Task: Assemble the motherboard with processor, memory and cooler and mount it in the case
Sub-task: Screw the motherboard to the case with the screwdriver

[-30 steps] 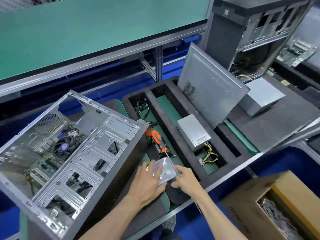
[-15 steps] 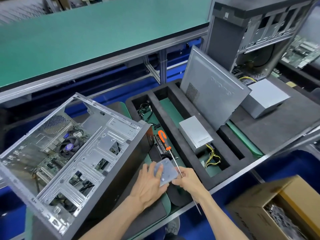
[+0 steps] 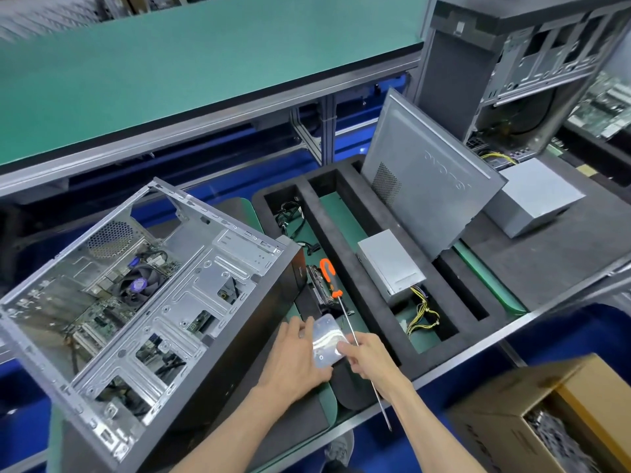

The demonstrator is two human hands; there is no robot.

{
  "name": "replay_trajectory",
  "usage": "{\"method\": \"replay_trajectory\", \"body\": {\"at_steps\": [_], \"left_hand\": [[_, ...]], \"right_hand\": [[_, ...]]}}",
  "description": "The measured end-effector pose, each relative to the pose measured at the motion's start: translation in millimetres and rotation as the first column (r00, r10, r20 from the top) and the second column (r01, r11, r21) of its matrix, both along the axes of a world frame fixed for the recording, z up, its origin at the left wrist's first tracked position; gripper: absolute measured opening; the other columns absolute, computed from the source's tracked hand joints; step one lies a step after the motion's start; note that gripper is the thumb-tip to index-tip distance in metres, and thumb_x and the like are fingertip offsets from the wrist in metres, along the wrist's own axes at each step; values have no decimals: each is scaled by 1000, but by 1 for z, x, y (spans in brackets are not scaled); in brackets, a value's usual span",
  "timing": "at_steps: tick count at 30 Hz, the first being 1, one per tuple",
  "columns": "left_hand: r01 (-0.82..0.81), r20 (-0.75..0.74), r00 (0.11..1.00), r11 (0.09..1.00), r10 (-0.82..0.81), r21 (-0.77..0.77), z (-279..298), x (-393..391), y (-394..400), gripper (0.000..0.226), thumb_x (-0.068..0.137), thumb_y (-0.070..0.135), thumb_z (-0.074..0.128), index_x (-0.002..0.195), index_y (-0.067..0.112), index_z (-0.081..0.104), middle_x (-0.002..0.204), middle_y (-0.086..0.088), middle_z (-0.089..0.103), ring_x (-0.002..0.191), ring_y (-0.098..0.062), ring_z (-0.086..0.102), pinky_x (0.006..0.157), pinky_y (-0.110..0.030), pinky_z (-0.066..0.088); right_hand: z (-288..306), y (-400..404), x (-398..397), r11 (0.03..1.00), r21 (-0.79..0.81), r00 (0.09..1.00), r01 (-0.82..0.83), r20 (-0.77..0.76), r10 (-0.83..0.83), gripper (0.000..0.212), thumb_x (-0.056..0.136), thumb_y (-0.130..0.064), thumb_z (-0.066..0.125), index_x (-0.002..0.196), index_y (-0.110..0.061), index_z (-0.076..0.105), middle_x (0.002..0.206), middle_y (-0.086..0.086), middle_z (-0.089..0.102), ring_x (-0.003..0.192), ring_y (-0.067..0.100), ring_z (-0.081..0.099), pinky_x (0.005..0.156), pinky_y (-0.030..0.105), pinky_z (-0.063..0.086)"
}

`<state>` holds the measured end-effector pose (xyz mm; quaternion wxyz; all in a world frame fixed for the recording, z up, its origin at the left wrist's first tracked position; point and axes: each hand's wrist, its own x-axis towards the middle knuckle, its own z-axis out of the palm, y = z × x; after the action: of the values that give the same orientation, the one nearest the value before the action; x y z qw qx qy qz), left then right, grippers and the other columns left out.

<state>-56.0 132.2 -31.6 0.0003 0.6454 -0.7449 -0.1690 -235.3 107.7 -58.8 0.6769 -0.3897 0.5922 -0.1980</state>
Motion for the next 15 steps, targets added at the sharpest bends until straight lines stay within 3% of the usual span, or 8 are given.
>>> {"method": "replay_trajectory", "body": {"at_steps": [2, 4, 6, 9, 12, 15], "left_hand": [[111, 107, 989, 988, -100, -105, -5, -1, 12, 74, 66, 49, 76, 121, 1, 66, 115, -18, 65, 90, -31, 57, 75, -39, 57], [197, 210, 962, 975, -174, -97, -8, -1, 17, 68, 77, 51, 73, 123, 1, 66, 127, -26, 62, 97, -38, 65, 78, -44, 58], [257, 291, 928, 966, -234, -42, -8, -3, 16, 67, 90, 51, 59, 132, -1, 59, 138, -32, 52, 114, -43, 60, 89, -48, 53], [286, 365, 883, 955, -295, 80, -1, -8, 11, 64, 95, 42, 53, 134, -9, 54, 140, -40, 44, 117, -50, 56, 88, -53, 52], [297, 346, 874, 939, -340, 172, -5, -10, 8, 62, 105, 30, 29, 149, -12, 20, 153, -45, 7, 135, -58, 28, 103, -63, 33], [336, 341, 861, 926, -377, 174, -3, -13, 4, 52, 101, 20, 29, 143, -9, 34, 151, -48, 5, 126, -54, 33, 97, -60, 34]], "right_hand": [[-1, -1, -1, 1000, -9, 999, -28, 18, 29, 11, 89, -14, 66, 82, -11, 58, 60, -2, 44, 45, 8, 32, 41, 18, 24], [-4, 0, -4, 997, -31, 997, -71, 34, 72, 11, 85, -14, 71, 92, -8, 64, 63, -5, 50, 46, 5, 39, 44, 16, 30], [-7, -1, -8, 994, -51, 993, -97, 55, 100, 21, 82, -10, 76, 101, -7, 68, 61, -8, 54, 49, 3, 45, 47, 14, 35], [-10, 0, -12, 990, -83, 988, -118, 92, 125, 27, 78, -8, 80, 103, -8, 69, 62, -7, 57, 55, 5, 49, 52, 14, 39], [-9, 0, -12, 985, -110, 984, -130, 110, 142, 34, 76, -12, 81, 108, -13, 71, 67, -4, 60, 58, 5, 50, 54, 15, 42], [-7, 0, -12, 988, -106, 981, -109, 152, 125, 46, 75, -8, 81, 118, -17, 68, 77, 2, 63, 64, 7, 52, 58, 16, 46]]}}
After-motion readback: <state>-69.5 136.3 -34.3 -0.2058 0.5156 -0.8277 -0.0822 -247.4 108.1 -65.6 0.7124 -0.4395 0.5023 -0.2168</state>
